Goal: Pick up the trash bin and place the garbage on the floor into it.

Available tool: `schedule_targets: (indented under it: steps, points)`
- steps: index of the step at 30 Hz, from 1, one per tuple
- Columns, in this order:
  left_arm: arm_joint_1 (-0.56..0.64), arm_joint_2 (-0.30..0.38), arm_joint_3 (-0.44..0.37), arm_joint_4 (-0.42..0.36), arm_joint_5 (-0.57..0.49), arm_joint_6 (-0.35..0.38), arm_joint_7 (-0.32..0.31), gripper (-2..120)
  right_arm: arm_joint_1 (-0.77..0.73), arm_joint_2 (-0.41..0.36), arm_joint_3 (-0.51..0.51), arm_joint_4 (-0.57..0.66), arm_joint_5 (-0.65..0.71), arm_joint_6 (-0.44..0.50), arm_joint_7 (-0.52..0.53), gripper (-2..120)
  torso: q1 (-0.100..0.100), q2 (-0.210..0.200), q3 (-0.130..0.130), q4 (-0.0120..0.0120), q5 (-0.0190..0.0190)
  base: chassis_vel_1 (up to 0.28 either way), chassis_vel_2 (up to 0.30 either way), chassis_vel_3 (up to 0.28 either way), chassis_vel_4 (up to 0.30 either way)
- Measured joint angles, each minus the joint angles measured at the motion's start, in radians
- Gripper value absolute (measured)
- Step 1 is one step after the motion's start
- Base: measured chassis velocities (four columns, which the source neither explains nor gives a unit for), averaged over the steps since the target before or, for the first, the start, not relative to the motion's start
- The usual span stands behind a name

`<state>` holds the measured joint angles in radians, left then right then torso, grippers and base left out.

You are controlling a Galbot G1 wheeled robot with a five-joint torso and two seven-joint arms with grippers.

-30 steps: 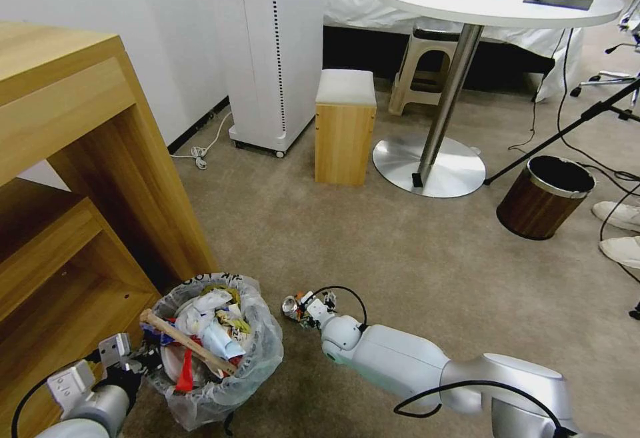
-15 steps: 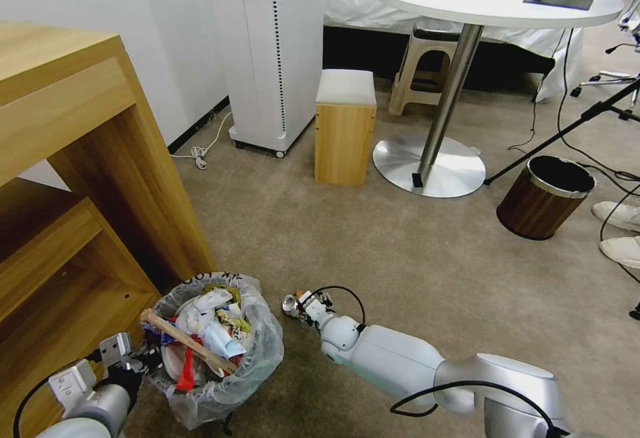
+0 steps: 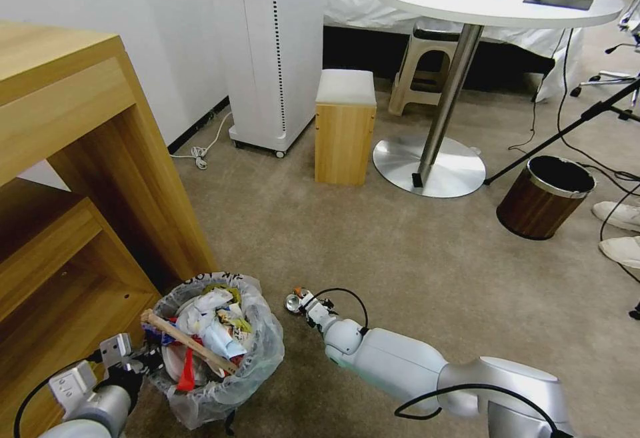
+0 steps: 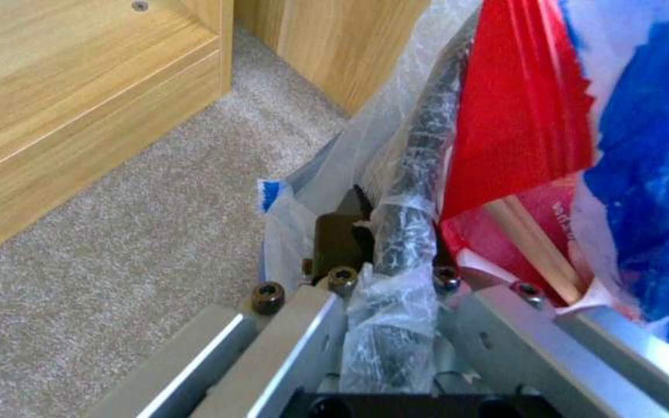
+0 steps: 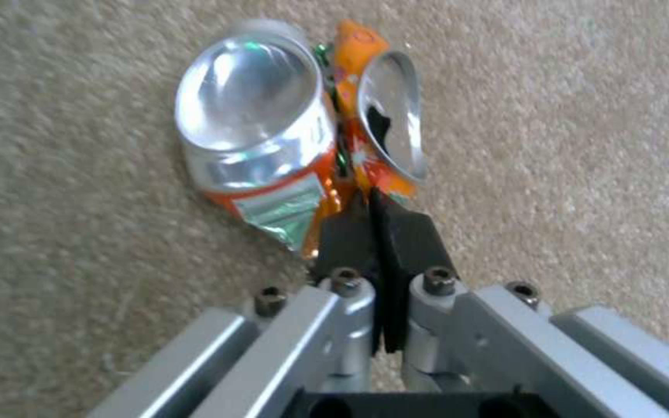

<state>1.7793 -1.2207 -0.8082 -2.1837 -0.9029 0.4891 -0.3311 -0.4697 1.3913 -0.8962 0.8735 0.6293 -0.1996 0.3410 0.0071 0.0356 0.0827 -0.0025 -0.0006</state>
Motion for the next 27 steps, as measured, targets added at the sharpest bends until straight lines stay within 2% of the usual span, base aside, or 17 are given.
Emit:
schedule_targets:
  steps: [11, 14, 15, 18, 20, 22, 24, 26, 27]
  points:
    - [-0.015, 0.000, 0.003, 0.016, 0.002, -0.001, 0.000, 0, -0.010, -0.039, -0.003, 0.087, 0.010, 0.002, 0.012, 2, 0.000, 0.000, 0.000, -0.0001, -0.0001, 0.000, 0.000, 0.000, 0.000]
    - [-0.026, -0.003, 0.010, 0.029, 0.005, -0.001, 0.000, 0, -0.017, -0.062, 0.002, 0.153, 0.056, -0.003, 0.013, 14, 0.000, 0.000, 0.000, 0.0000, -0.0001, 0.000, 0.000, 0.000, 0.000]
    - [-0.026, -0.003, 0.010, 0.029, 0.005, -0.001, 0.000, 0, -0.017, -0.062, 0.002, 0.153, 0.056, -0.003, 0.013, 14, 0.000, 0.000, 0.000, 0.0000, -0.0001, 0.000, 0.000, 0.000, 0.000]
    - [-0.030, -0.007, 0.014, 0.031, 0.005, 0.001, -0.001, 0, -0.023, -0.051, 0.020, 0.139, 0.114, 0.024, 0.000, 30, 0.000, 0.000, 0.000, -0.0001, 0.0000, 0.000, 0.000, 0.000, 0.000]
    - [-0.029, -0.007, 0.014, 0.030, 0.005, 0.001, -0.001, 0, -0.023, -0.048, 0.025, 0.136, 0.141, 0.030, -0.005, 32, 0.000, 0.000, 0.000, 0.0000, 0.0000, 0.000, 0.000, 0.000, 0.000]
    - [-0.022, -0.005, 0.011, 0.026, 0.005, 0.001, -0.002, 0, -0.025, -0.043, 0.040, 0.133, 0.211, 0.033, -0.009, 43, 0.000, 0.000, 0.000, 0.0002, 0.0000, 0.000, 0.000, 0.000, 0.000]
    - [-0.021, -0.005, 0.010, 0.025, 0.005, 0.001, -0.002, 0, -0.025, -0.042, 0.043, 0.131, 0.224, 0.035, -0.009, 44, 0.000, 0.000, 0.000, 0.0002, 0.0000, 0.000, 0.000, 0.000, 0.000]
    - [-0.018, -0.004, 0.007, 0.024, 0.005, 0.001, -0.002, 0, -0.027, -0.040, 0.054, 0.118, 0.248, 0.041, -0.017, 56, 0.000, 0.000, 0.000, 0.0000, 0.0001, 0.000, 0.000, 0.000, 0.000]
    - [-0.018, -0.004, 0.007, 0.024, 0.005, 0.001, -0.002, 0, -0.027, -0.040, 0.054, 0.118, 0.248, 0.041, -0.017, 56, 0.000, 0.000, 0.000, 0.0000, 0.0001, 0.000, 0.000, 0.000, 0.000]
